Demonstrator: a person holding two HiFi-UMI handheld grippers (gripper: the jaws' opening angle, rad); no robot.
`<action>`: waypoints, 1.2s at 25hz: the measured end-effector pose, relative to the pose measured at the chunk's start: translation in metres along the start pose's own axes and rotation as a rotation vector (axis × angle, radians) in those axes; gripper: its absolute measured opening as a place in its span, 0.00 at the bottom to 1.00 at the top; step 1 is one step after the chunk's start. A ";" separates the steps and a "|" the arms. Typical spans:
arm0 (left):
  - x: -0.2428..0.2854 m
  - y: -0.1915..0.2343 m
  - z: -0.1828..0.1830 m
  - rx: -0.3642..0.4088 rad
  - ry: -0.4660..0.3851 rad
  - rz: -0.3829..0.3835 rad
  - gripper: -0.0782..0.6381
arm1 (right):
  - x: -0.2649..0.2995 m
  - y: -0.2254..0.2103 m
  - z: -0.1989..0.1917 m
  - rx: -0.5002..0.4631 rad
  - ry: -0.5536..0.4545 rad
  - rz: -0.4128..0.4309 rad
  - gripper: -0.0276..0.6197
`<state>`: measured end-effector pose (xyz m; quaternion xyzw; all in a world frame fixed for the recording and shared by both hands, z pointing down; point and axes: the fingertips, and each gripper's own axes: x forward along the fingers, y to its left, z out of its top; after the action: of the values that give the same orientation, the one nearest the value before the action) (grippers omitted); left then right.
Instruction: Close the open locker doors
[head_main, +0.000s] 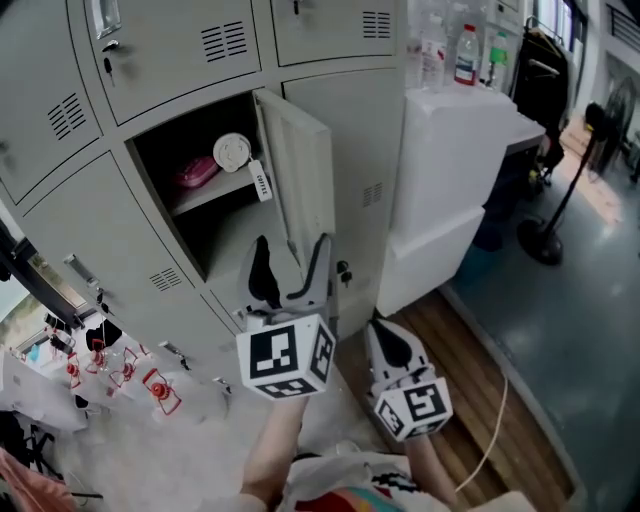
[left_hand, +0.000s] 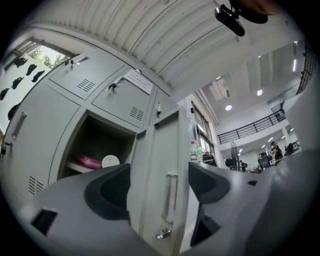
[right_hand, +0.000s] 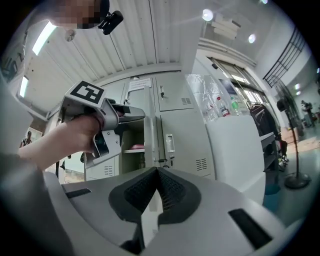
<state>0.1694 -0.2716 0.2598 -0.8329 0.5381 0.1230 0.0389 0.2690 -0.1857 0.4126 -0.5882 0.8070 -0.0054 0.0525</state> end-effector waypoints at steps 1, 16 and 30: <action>0.004 -0.009 -0.004 0.013 0.005 -0.005 0.59 | -0.004 -0.007 -0.001 0.004 -0.002 -0.007 0.05; 0.031 -0.015 -0.034 0.110 0.083 0.141 0.59 | -0.026 -0.053 -0.006 0.072 0.026 -0.010 0.05; -0.008 0.059 -0.020 0.167 0.080 0.264 0.59 | 0.015 -0.003 -0.014 0.093 0.028 0.096 0.05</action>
<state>0.1162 -0.2931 0.2854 -0.7529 0.6526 0.0486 0.0700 0.2662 -0.2021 0.4260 -0.5454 0.8339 -0.0486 0.0688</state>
